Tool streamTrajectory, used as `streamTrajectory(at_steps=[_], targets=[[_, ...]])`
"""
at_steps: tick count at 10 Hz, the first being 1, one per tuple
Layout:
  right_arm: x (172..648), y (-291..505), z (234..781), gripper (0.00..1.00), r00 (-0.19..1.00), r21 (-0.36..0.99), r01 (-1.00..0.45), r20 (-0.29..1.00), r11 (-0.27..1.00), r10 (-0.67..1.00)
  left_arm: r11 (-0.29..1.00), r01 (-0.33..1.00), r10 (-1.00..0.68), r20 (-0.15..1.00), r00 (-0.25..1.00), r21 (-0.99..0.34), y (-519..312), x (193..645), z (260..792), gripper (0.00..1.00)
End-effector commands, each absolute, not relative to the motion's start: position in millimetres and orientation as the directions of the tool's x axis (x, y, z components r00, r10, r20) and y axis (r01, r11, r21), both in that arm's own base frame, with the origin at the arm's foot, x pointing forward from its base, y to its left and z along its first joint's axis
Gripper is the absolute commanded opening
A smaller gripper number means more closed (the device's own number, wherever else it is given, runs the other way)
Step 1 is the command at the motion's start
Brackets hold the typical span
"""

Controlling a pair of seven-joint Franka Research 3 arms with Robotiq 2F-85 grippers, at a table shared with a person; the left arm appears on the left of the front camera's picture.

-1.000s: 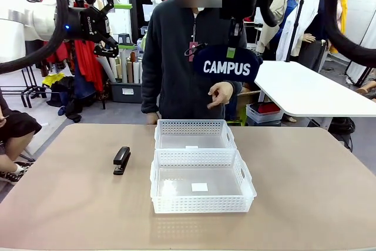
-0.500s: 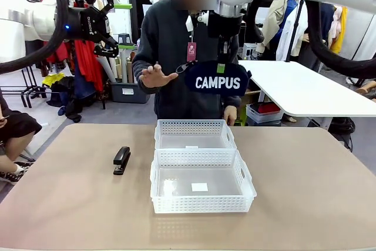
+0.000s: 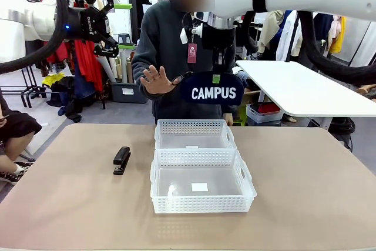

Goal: Distribute items into two baskets.
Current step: Move the picked Pencil pouch towards the Organizing basket indicated by the person, stopping as directed, then place the picked Pencil pouch into the Organizing basket as instructed by the person.

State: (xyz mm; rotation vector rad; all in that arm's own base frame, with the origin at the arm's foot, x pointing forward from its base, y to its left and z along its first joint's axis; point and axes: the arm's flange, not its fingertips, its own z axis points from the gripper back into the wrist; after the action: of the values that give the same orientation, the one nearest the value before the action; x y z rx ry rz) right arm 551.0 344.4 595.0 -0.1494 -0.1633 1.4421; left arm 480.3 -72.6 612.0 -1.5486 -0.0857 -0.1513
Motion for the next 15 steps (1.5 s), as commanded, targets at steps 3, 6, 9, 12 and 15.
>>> streamTrajectory(at_steps=[3, 6, 9, 12, 15], targets=[[550.2, 346.2, 592.7, 0.0, 0.12, -0.199, -0.972, 0.021, 0.121, 0.993, 0.014, 0.156, -0.043, 0.155, 0.987, -0.988, -71.4, 480.3, 613.1, 1.0], [550.2, 346.2, 592.7, 0.0, 0.12, -0.199, -0.972, 0.021, 0.121, 0.993, 0.014, 0.156, -0.043, 0.155, 0.987, -0.988, -71.4, 480.3, 613.1, 1.0], [550.2, 346.2, 592.7, 0.0, 0.12, -0.199, -0.972, 0.021, 0.121, 0.993, 0.014, 0.156, -0.043, 0.155, 0.987, -0.988, -71.4, 480.3, 613.1, 1.0], [550.2, 346.2, 592.7, 0.0, 0.12, -0.199, -0.972, 0.021, 0.121, 0.993, 0.014, 0.156, -0.043, 0.155, 0.987, -0.988, -71.4, 480.3, 613.1, 1.0], [550.2, 346.2, 592.7, 0.0, 0.12, -0.199, -0.972, 0.021, 0.121, 0.993, 0.014, 0.156, -0.043, 0.155, 0.987, -0.988, -71.4, 480.3, 613.1, 1.0]])
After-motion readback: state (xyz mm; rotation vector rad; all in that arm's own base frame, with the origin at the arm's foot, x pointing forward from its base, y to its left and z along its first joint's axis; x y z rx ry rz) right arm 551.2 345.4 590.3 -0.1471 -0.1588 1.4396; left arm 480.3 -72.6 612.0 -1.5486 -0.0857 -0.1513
